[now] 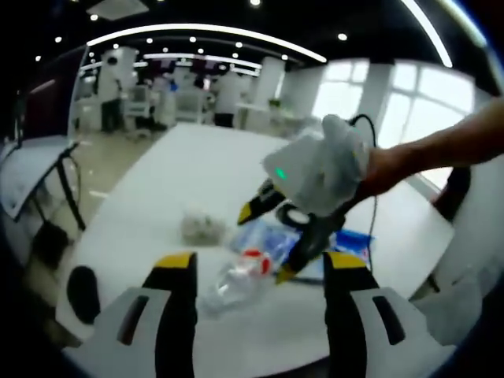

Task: Arrange the tabletop items into an orderly group along one side of the table until the central work area is clear of visible clutter.

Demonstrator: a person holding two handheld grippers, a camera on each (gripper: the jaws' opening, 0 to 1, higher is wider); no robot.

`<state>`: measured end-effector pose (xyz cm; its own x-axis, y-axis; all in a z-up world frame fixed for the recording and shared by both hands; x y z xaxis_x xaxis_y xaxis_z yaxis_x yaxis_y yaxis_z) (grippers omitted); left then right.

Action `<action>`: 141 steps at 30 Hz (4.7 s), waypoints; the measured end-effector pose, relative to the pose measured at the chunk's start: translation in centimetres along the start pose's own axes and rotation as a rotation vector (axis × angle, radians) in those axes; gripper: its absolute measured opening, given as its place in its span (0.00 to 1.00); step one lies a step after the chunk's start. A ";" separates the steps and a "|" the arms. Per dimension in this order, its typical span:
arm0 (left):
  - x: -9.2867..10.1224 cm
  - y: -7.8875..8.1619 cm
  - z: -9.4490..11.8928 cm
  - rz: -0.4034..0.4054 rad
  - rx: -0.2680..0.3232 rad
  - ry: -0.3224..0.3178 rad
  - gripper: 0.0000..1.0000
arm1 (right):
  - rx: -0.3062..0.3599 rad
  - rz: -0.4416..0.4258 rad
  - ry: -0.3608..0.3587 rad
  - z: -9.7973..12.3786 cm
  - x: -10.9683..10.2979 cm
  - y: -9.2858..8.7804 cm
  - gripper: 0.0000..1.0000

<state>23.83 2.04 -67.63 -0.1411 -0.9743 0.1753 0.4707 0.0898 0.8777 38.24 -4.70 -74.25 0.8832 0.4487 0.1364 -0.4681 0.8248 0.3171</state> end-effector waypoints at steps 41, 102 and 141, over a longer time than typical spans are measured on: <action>-0.7 -0.3 0.0 0.036 -0.016 0.023 0.59 | 0.066 0.004 0.075 -3.7 -1.9 -0.3 0.39; -1.8 -8.6 -7.7 0.942 -0.244 0.201 0.42 | 0.200 -0.307 -0.057 -1.1 -6.5 -3.7 0.37; -1.2 -9.2 -6.8 1.057 -0.232 0.197 0.28 | 0.209 -0.342 -0.075 -1.5 -7.6 -4.0 0.37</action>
<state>25.59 1.02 -78.91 0.5615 -0.4461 0.6969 0.4269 0.8777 0.2178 33.40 -10.91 -77.98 0.9902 0.1282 0.0562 -0.1382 0.8311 0.5386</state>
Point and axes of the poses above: the point that each gripper's makers call its tool centre point, and the gripper's own axes: z roughly backward along the fingers, x roughly to its right, y roughly out of its top, the point moved 9 cm from there along z, roughly backward along the fingers, and after that the axes turned 5 degrees about -z, right-handed, at the moved point
